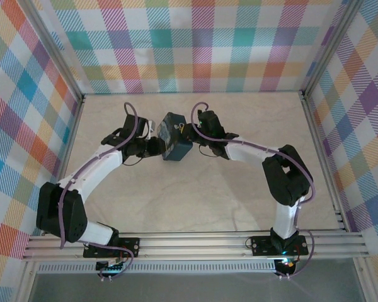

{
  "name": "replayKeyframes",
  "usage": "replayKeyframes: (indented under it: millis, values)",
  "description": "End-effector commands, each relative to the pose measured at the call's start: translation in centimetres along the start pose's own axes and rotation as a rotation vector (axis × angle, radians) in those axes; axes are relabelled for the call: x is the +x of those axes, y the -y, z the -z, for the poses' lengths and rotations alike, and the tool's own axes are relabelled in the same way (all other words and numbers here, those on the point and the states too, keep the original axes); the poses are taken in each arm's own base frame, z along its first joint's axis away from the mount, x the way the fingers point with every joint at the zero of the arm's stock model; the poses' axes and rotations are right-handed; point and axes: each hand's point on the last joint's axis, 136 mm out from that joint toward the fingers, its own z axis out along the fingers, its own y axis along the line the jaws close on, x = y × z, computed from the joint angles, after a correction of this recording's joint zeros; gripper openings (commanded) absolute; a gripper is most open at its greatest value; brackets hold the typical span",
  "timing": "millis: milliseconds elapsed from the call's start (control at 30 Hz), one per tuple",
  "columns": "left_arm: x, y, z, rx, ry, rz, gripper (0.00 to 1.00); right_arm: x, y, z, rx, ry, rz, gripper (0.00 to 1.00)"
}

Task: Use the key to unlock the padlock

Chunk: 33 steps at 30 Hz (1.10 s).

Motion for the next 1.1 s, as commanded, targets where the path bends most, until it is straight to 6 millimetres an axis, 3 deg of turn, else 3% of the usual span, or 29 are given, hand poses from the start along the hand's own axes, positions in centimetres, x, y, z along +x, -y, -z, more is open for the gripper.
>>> replayKeyframes:
  millis: [0,133,333,667,800,1067]
  values:
    - [-3.2,1.4,0.0,0.022,0.064,0.043,0.37,0.2,-1.9,-0.4,-0.069,0.004,0.084,0.14]
    - [-4.2,2.9,-1.3,0.049,0.055,0.073,0.38,0.9,-3.7,0.1,-0.110,-0.008,0.141,0.14]
    - [-3.5,3.9,-2.8,0.058,0.040,0.079,0.40,1.7,-5.2,1.6,-0.139,-0.012,0.129,0.13]
    - [0.6,-0.6,-2.8,-0.116,-0.025,0.075,0.34,1.4,-7.0,5.0,-0.211,0.002,0.014,0.11]
    - [1.7,-1.5,-2.7,-0.134,-0.029,0.082,0.34,1.4,-6.2,4.6,-0.170,0.009,0.025,0.11]
    - [4.0,-2.1,-3.2,-0.131,-0.110,0.061,0.30,2.1,-3.4,1.7,-0.111,0.038,-0.026,0.10]
